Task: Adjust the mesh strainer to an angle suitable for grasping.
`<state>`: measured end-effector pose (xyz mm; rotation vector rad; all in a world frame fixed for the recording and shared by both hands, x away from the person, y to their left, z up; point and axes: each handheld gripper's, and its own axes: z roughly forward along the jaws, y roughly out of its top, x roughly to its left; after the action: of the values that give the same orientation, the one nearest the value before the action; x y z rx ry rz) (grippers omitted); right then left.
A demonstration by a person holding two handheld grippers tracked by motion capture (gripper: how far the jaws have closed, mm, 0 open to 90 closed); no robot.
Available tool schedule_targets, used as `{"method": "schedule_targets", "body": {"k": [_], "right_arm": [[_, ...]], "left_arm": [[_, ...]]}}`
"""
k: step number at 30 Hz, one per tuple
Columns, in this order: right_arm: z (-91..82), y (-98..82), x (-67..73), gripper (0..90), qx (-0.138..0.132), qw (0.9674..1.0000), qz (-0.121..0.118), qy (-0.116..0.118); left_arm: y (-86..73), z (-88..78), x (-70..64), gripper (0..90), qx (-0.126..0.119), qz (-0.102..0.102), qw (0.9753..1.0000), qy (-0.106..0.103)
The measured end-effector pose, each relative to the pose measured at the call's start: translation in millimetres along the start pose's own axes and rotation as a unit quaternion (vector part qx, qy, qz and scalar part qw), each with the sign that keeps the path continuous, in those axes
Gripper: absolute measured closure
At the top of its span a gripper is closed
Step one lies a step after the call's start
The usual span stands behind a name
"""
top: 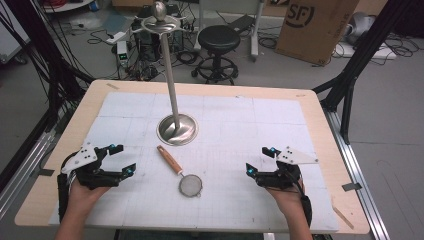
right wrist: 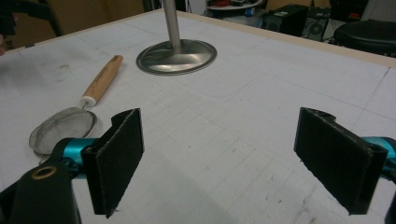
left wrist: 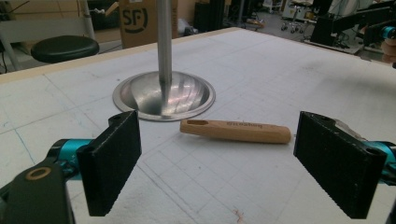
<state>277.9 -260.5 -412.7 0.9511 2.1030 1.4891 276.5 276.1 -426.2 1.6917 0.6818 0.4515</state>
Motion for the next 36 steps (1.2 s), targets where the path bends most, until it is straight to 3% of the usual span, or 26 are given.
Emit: {"method": "schedule_targets", "body": {"k": [14, 29, 36], "right_arm": [[-0.1, -1.9, 2.7, 14.9, 0.01, 0.9999, -0.003, -0.003], [0.8, -4.2, 2.2, 14.9, 0.021, 0.9998, 0.0, -0.005], [0.1, -5.5, 0.3, 14.9, 0.021, 0.9998, 0.004, -0.007]], "left_arm": [[-0.3, 2.4, -1.4, 15.5, -0.002, -0.002, 1.0, -0.005], [-0.6, 7.9, -5.6, 15.8, 0.012, 0.005, 0.9999, -0.009], [-2.5, 12.6, -9.3, 27.1, 0.025, 0.015, 0.9993, -0.022]]}}
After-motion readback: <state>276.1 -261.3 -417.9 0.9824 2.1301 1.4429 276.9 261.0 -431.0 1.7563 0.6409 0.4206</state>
